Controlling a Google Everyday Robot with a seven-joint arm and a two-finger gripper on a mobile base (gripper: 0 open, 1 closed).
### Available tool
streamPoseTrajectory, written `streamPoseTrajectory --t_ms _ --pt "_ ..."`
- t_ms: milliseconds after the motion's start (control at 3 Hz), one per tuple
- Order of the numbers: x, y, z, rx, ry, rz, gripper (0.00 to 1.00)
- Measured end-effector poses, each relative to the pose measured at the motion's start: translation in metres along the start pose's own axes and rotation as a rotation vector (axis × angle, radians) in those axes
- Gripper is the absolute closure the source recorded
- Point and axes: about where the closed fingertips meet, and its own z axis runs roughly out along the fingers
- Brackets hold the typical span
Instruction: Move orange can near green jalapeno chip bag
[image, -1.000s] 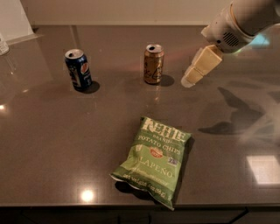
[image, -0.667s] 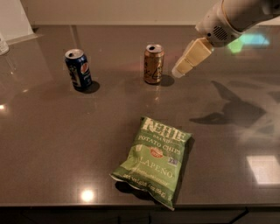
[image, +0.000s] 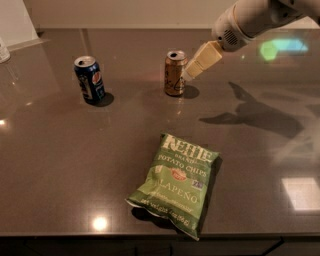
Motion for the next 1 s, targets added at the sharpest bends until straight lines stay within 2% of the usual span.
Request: streamPoseTrajectory --t_ms 1000 --pt "-0.002 0.009 0.065 -0.066 0.015 0.050 0.00"
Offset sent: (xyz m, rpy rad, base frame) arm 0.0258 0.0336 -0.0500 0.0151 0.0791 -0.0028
